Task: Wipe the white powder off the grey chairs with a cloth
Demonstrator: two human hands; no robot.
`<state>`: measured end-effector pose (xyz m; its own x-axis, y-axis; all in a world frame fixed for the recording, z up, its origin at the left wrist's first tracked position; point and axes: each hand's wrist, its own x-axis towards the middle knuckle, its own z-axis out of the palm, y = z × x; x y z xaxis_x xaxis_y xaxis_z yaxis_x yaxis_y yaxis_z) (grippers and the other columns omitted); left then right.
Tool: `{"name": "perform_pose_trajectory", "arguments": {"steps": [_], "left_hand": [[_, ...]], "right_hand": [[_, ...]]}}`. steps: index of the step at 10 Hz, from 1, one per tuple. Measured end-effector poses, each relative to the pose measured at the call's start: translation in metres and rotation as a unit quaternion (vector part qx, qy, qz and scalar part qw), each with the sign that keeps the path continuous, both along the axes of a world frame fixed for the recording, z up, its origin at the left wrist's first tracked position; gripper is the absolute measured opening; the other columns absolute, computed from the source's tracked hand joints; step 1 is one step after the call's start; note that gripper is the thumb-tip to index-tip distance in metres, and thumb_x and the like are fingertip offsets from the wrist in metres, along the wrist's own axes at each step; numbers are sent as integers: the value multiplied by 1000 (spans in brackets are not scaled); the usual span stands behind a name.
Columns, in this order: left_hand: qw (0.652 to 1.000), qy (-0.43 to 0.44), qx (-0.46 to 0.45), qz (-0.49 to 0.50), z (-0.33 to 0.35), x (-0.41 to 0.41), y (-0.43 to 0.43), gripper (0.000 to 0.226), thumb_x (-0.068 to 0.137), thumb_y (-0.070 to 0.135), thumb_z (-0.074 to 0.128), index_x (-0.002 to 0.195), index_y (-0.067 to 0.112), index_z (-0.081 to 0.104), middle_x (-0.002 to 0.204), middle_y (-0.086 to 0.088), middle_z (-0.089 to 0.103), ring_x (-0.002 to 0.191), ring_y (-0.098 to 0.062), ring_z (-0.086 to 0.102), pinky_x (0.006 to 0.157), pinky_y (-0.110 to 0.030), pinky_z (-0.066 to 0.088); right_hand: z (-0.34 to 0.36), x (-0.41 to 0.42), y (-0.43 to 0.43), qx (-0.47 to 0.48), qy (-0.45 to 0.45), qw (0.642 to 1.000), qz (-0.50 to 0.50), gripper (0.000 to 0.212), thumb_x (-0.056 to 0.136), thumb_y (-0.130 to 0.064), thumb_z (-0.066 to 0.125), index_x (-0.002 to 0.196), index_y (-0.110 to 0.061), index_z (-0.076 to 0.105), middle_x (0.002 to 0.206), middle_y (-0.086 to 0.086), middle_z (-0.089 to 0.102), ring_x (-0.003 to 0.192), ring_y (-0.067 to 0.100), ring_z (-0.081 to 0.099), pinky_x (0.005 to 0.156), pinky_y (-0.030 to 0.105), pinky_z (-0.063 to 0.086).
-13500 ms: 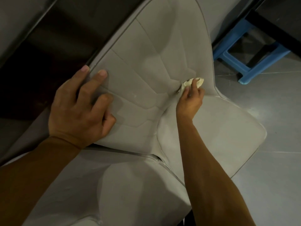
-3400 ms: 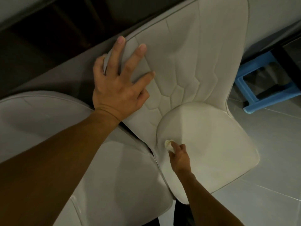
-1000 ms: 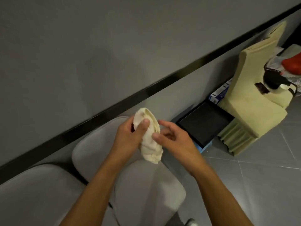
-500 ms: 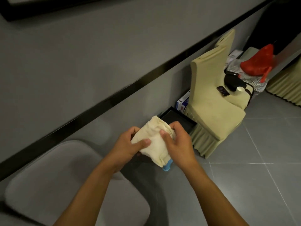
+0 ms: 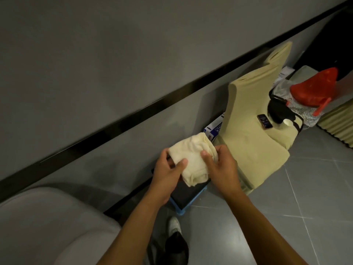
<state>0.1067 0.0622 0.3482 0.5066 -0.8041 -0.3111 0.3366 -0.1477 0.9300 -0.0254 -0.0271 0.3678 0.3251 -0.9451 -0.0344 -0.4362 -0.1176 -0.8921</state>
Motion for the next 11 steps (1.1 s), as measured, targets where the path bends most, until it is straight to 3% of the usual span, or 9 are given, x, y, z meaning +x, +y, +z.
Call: {"name": "perform_pose_trajectory", "arguments": {"steps": [1, 2, 3, 4, 6, 8, 9, 10, 11], "left_hand": [[998, -52, 12, 44, -12, 15, -44, 37, 94, 7, 69, 114, 33, 51, 111, 6, 71, 96, -6, 72, 74, -27, 61], [994, -54, 26, 87, -27, 26, -84, 39, 97, 9, 65, 120, 28, 40, 107, 0, 71, 88, -7, 73, 69, -25, 60], [996, -27, 42, 75, -45, 27, -112, 35, 97, 13, 66, 118, 28, 41, 111, -2, 72, 91, -11, 73, 67, -26, 59], [996, -43, 70, 20, -79, 20, -130, 28, 91, 9, 74, 104, 31, 64, 118, -4, 69, 99, -13, 70, 71, -25, 58], [987, 12, 137, 87, -170, -7, -157, 52, 86, -4, 74, 123, 32, 65, 134, 0, 61, 116, -10, 64, 92, -30, 58], [963, 20, 214, 165, -266, -38, -183, 54, 90, -12, 64, 123, 31, 63, 139, -6, 56, 118, -14, 61, 88, -28, 59], [955, 14, 235, 178, -299, -47, -199, 52, 89, -15, 63, 122, 26, 64, 132, -7, 62, 110, -8, 65, 81, -23, 58], [952, 8, 262, 161, -332, -50, -202, 48, 87, -9, 70, 127, 18, 62, 130, 1, 55, 107, -1, 60, 83, -20, 55], [911, -41, 404, 74, -352, -54, -193, 50, 84, 21, 77, 131, 15, 61, 130, -3, 54, 117, -19, 58, 95, -28, 51]], "right_hand": [[-13, 15, -48, 9, 86, 996, 28, 20, 97, -39, 61, 98, -20, 54, 85, -4, 62, 75, 9, 61, 56, 18, 45], [-23, 32, -92, 18, 96, 994, 51, 19, 98, -36, 60, 101, -18, 53, 86, -4, 62, 74, 8, 61, 56, 16, 46], [-39, 41, -126, 47, 79, 993, 68, 17, 99, -33, 60, 106, -19, 53, 90, -4, 63, 80, 12, 64, 65, 27, 56], [-68, 40, -160, 65, 86, 988, 110, 16, 99, -26, 61, 111, -17, 56, 94, -5, 65, 84, 7, 65, 66, 19, 53], [-161, 35, -216, 146, 154, 958, 193, 26, 95, -9, 63, 119, -19, 58, 92, -5, 68, 85, 11, 66, 84, 40, 57], [-265, 8, -242, 223, 237, 901, 286, 31, 98, -19, 61, 128, -18, 53, 87, -11, 58, 78, 3, 55, 74, 17, 38], [-301, -2, -252, 232, 263, 884, 309, 33, 98, -19, 61, 130, -16, 54, 101, 1, 65, 95, 18, 64, 73, 16, 38], [-329, -11, -267, 239, 268, 880, 310, 32, 98, -16, 59, 130, -15, 54, 115, 9, 65, 89, 16, 61, 57, 9, 39], [-329, -17, -276, 252, 282, 871, 314, 33, 99, -16, 58, 132, -14, 55, 121, 9, 64, 94, 17, 59, 60, 5, 42]]}}
